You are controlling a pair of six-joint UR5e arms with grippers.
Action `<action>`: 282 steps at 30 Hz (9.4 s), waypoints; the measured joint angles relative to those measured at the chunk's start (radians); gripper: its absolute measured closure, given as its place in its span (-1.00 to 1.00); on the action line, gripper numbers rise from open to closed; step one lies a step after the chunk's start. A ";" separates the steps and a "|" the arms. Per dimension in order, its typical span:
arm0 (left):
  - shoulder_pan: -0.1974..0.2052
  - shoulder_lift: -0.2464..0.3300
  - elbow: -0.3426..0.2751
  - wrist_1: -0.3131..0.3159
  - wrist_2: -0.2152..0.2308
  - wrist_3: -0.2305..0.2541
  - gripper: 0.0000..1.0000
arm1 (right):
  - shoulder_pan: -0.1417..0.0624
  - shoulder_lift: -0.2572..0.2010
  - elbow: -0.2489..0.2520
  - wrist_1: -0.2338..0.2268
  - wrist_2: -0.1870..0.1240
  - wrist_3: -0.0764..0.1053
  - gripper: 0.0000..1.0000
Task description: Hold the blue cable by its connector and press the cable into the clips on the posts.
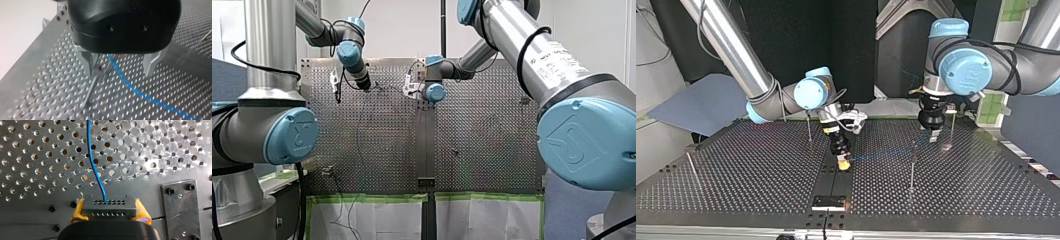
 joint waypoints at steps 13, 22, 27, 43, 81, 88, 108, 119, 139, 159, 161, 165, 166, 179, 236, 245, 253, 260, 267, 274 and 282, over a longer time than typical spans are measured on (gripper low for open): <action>-0.037 0.051 -0.001 -0.008 -0.004 0.023 -1.00 | 0.003 0.000 0.000 0.003 0.000 0.000 1.00; -0.051 0.051 -0.001 0.047 -0.050 0.057 -1.00 | 0.000 0.000 0.000 0.003 0.000 0.000 1.00; -0.060 0.036 -0.001 0.083 -0.073 0.074 -1.00 | -0.001 0.000 0.000 0.002 0.000 0.000 1.00; -0.082 -0.001 -0.001 0.097 -0.084 0.097 -1.00 | -0.006 0.000 0.000 0.001 0.000 0.000 1.00; -0.225 -0.022 -0.001 0.247 -0.170 0.127 -1.00 | -0.016 0.001 -0.001 0.003 -0.004 0.000 1.00; -0.246 -0.076 -0.001 0.310 -0.207 0.122 -1.00 | -0.017 0.001 0.000 0.003 -0.003 0.000 1.00; -0.221 -0.146 0.001 0.383 -0.237 0.133 -1.00 | -0.020 0.000 -0.002 0.001 -0.004 -0.003 1.00; -0.223 -0.172 0.063 0.381 -0.258 0.136 -1.00 | -0.021 0.000 -0.002 0.000 -0.004 -0.005 1.00; -0.206 -0.242 0.170 0.352 -0.263 0.151 -1.00 | -0.020 0.001 -0.002 -0.001 -0.004 -0.006 1.00; -0.222 -0.244 0.171 0.368 -0.327 0.210 1.00 | -0.021 0.000 -0.005 0.003 -0.004 -0.005 1.00; -0.224 -0.244 0.171 0.368 -0.329 0.212 1.00 | -0.021 0.001 -0.004 0.003 -0.004 -0.005 1.00; -0.228 -0.244 0.171 0.369 -0.326 0.213 1.00 | -0.021 0.001 -0.004 0.004 -0.005 -0.004 1.00; -0.229 -0.244 0.171 0.369 -0.324 0.213 1.00 | -0.021 0.001 -0.004 0.004 -0.005 -0.004 1.00; -0.235 -0.245 0.171 0.388 -0.323 0.210 1.00 | -0.023 0.001 -0.003 0.026 0.000 0.000 1.00; -0.516 -0.473 0.125 0.535 -0.423 0.081 1.00 | -0.133 -0.163 0.456 -0.117 0.036 -0.070 1.00; -0.531 -0.534 0.125 0.568 -0.424 0.075 1.00 | -0.156 -0.162 0.528 -0.172 0.035 -0.070 1.00; -0.538 -0.574 0.125 0.611 -0.422 0.054 1.00 | -0.198 -0.161 0.592 -0.234 0.000 -0.029 1.00; -0.540 -0.613 0.125 0.662 -0.419 0.052 1.00 | -0.222 -0.136 0.658 -0.300 -0.041 -0.018 1.00; -0.547 -0.639 0.125 0.690 -0.414 0.057 1.00 | -0.229 -0.079 0.720 -0.319 -0.041 -0.035 1.00; -0.552 -0.699 0.125 0.733 -0.402 0.060 1.00 | -0.242 -0.056 0.783 -0.318 -0.039 -0.038 1.00; -0.559 -0.761 0.125 0.766 -0.380 0.061 1.00 | -0.272 -0.055 0.835 -0.333 -0.038 -0.034 1.00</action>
